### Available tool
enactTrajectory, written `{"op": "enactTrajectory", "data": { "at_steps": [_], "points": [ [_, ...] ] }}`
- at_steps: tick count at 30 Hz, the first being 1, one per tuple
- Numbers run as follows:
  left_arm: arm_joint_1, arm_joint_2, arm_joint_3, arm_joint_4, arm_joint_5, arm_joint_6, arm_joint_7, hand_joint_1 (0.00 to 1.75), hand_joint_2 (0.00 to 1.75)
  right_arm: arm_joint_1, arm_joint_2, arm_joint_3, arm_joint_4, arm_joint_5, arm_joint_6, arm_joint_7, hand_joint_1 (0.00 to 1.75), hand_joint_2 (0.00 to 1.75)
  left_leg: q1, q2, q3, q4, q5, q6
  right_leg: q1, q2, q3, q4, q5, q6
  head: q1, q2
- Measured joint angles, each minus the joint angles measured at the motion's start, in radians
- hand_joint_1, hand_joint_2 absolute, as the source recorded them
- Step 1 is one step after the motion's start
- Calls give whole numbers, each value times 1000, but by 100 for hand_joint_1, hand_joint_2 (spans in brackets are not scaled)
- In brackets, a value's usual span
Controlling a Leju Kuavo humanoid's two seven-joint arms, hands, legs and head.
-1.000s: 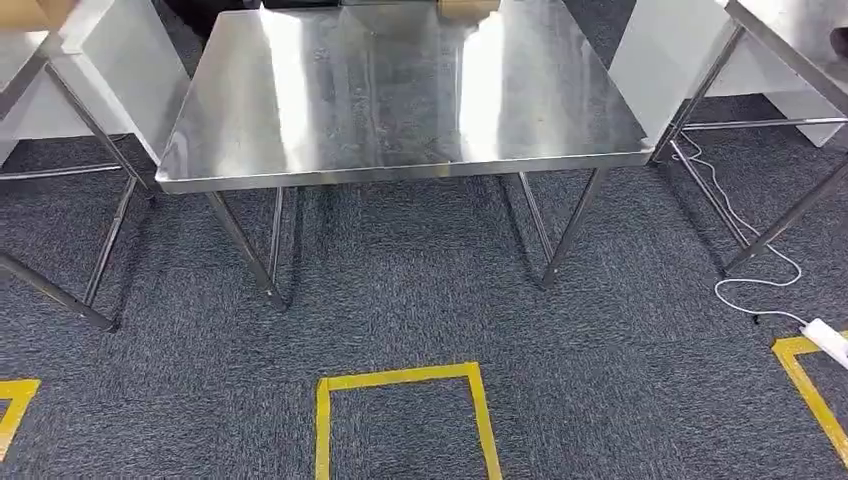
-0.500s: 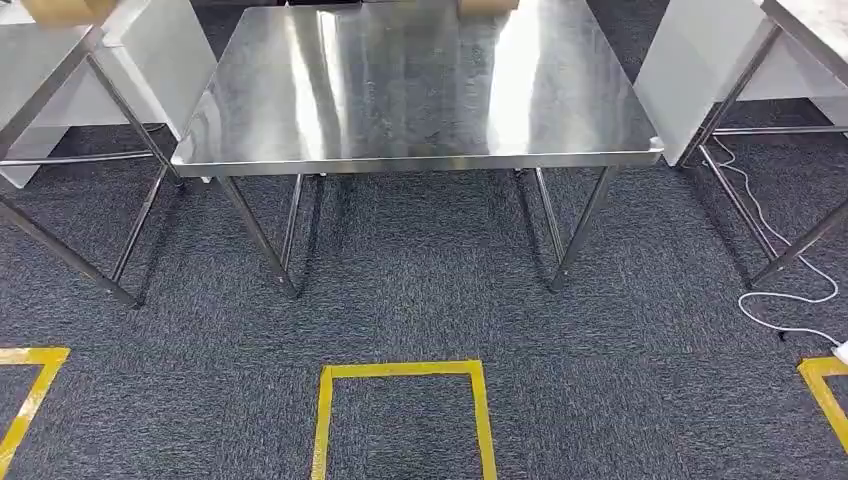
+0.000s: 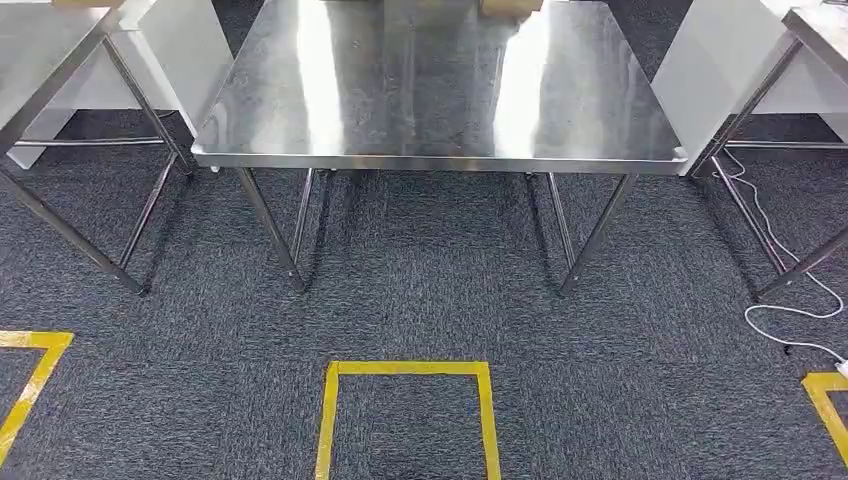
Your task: Take the parts from the cabinet and place them on the table.
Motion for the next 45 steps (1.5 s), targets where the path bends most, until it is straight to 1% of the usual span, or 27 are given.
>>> {"op": "enactTrajectory", "data": {
  "at_steps": [5,7,9,11,13,14,17,18,19,21,22,23,24,26,27,28,29,30,32,33,36,38,39,40,42,43,45],
  "points": [
    [0,0,1,0,0,-3,0,0,0,-2,0,0,0,0,3,2,0,0,-5,-1,-7,6,-2,13,-3,-2,0,-1,4,10,0,0],
    [0,0,3,0,0,-3,0,0,0,-2,0,0,0,1,4,3,0,0,-2,-4,-7,-2,11,27,-1,-5,3,-3,11,20,-1,0],
    [-2,-4,6,0,0,-5,0,0,0,-1,-3,0,0,3,4,5,0,0,10,-4,-6,-15,26,40,-3,26,-15,38,-35,18,0,0],
    [-3,-3,9,0,0,-6,-1,0,0,0,-3,0,0,4,11,9,0,0,11,-8,-18,-15,34,46,-6,41,-74,187,-120,7,4,0],
    [-3,-4,12,0,0,-6,-1,0,0,1,-6,0,0,5,14,11,0,0,10,-14,-33,-14,44,43,-9,44,-115,304,-162,13,3,0],
    [-2,-4,13,0,0,-6,-1,0,0,1,-7,0,0,5,15,11,0,0,10,-16,-39,-14,49,40,-10,44,-103,296,-155,22,3,0],
    [-3,-6,14,0,0,-8,-1,0,0,-2,-11,0,0,6,16,13,0,0,14,-25,-57,-11,67,25,-20,44,51,43,-66,52,4,0],
    [-3,-5,15,0,0,-8,-1,0,0,-5,-11,0,0,7,16,14,0,0,13,-27,-62,-9,74,17,-22,49,96,-36,-71,45,4,0],
    [-3,-6,15,0,0,-8,-1,0,0,-3,-11,0,0,8,18,14,0,0,12,-30,-61,-13,83,8,-7,55,94,-21,-45,34,2,0],
    [-6,-3,16,0,0,-8,-1,0,0,-3,-10,0,1,9,18,15,0,0,8,-34,-63,-8,89,0,-14,55,73,-27,-44,25,3,0],
    [-5,0,18,-1,0,-8,-1,0,0,-3,-7,0,1,9,18,16,0,0,15,-37,-70,-5,93,-2,-32,55,80,-21,-46,20,4,0],
    [2,0,19,2,0,-8,0,0,0,-3,-7,0,2,9,18,17,0,0,16,-36,-74,1,90,-14,-32,44,56,-18,-38,18,5,0],
    [1,-1,20,2,0,-8,-1,0,0,-5,-10,0,2,11,18,18,0,0,17,-33,-84,23,40,-22,-29,45,48,-14,-30,5,-6,0],
    [3,-1,22,2,0,-8,0,0,0,-4,-8,0,2,13,19,20,0,0,22,-32,-109,130,-87,-26,-28,42,31,-12,-14,-6,-9,0],
    [2,-1,23,2,0,-8,0,0,0,-3,-9,0,2,13,18,20,0,0,22,-32,-123,209,-134,-27,-26,39,20,-11,-5,-8,-11,0],
    [2,-1,23,2,0,-8,0,0,0,-2,-9,0,2,13,19,20,0,0,23,-32,-130,265,-148,-27,-26,36,17,-9,2,-7,-11,0],
    [3,-1,24,2,0,-8,0,0,0,-2,-9,0,2,13,18,20,0,0,23,-33,-121,287,-133,-28,-26,34,6,-5,8,-5,-13,0],
    [3,-1,24,2,0,-8,0,0,0,-2,-9,0,2,13,19,21,0,0,25,-32,-88,260,-97,-26,-27,33,-5,0,12,-1,-12,0],
    [2,-1,24,2,0,-8,0,0,0,-2,-9,0,2,12,19,27,0,0,32,-32,31,96,-41,-28,-32,33,-18,15,13,2,-12,0],
    [1,-1,24,2,0,-9,0,0,0,-4,-10,0,2,12,19,29,0,0,33,-34,72,28,-70,-37,-30,33,-22,20,14,3,-12,0],
    [0,-6,24,2,-3,-10,1,0,0,-6,-13,0,2,9,18,31,0,0,28,-40,67,11,-68,-28,-14,35,-35,26,30,27,-14,0],
    [2,-9,24,2,-3,-10,2,0,0,-2,-17,0,2,8,18,32,0,0,21,-38,55,9,-54,-7,-9,36,-46,25,41,45,-15,0],
    [0,-10,24,2,-3,-10,2,0,0,-3,-18,0,2,8,18,32,0,0,21,-34,47,7,-44,9,-18,37,-52,40,19,43,-16,0],
    [-1,-10,24,2,-4,-10,2,0,0,-3,-19,0,2,8,18,32,0,0,19,-35,32,7,-35,22,-16,39,-80,78,-23,34,-13,0],
    [-3,-9,25,2,-6,-10,2,0,0,-4,-16,0,2,7,18,32,0,0,13,-33,3,8,-14,36,-16,40,-132,233,-121,23,-5,0],
    [-2,-9,24,2,-7,-11,2,0,0,-3,-16,0,2,6,18,32,0,0,9,-33,-11,9,-3,40,-15,41,-146,298,-145,23,-5,0],
    [-2,-10,24,2,-11,-12,2,0,0,-3,-17,0,2,5,18,32,0,0,-3,-32,-37,9,17,42,-9,42,-127,327,-129,32,-5,0]
  ]
}}
